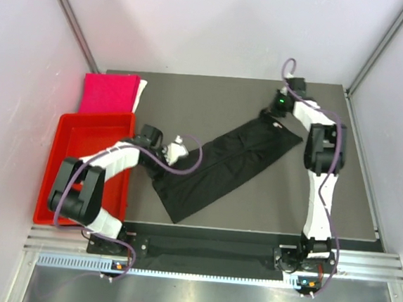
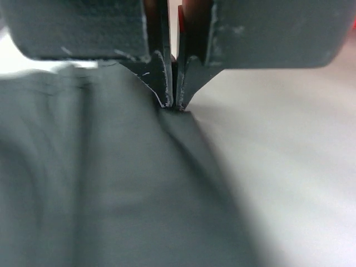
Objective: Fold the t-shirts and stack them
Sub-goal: Fold the tshirt
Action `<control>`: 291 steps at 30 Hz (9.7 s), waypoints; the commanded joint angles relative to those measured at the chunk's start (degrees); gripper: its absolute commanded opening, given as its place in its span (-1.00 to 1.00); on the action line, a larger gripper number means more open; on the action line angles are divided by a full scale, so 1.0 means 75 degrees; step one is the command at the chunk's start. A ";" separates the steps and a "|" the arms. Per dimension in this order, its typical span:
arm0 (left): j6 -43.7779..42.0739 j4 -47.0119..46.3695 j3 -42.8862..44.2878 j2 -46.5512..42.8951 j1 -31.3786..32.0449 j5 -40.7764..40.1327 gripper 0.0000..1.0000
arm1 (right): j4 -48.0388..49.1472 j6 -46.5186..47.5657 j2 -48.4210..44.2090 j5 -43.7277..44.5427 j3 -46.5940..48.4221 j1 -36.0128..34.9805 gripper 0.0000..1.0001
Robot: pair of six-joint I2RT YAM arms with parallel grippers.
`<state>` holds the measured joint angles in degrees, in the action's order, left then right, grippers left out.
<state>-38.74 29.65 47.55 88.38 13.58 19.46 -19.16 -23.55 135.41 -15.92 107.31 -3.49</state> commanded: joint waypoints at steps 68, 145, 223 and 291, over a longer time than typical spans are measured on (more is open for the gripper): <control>-0.0809 -0.0109 -0.1054 -0.2502 0.2876 -0.0053 0.36 | 0.0727 -0.2511 0.0932 0.0165 0.1929 0.0780 0.08; -0.0719 -0.0085 0.1697 0.0214 0.3077 0.0335 -1.00 | 0.0209 -0.2275 -0.8448 -0.0572 -0.9469 -0.2455 -1.00; -0.1677 -0.0647 0.1126 0.0135 0.3403 -0.0228 0.36 | 0.0339 -0.0621 -0.5229 0.0891 -0.5305 -0.1023 -0.43; -0.0061 0.1145 0.4754 0.1522 0.2151 -0.1188 -1.00 | -0.1173 -0.0470 -0.6916 -0.0795 -0.6543 -0.0967 -1.00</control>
<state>-39.11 39.33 75.22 92.82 32.47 14.87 -31.27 -31.27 76.84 -22.61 50.46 -14.87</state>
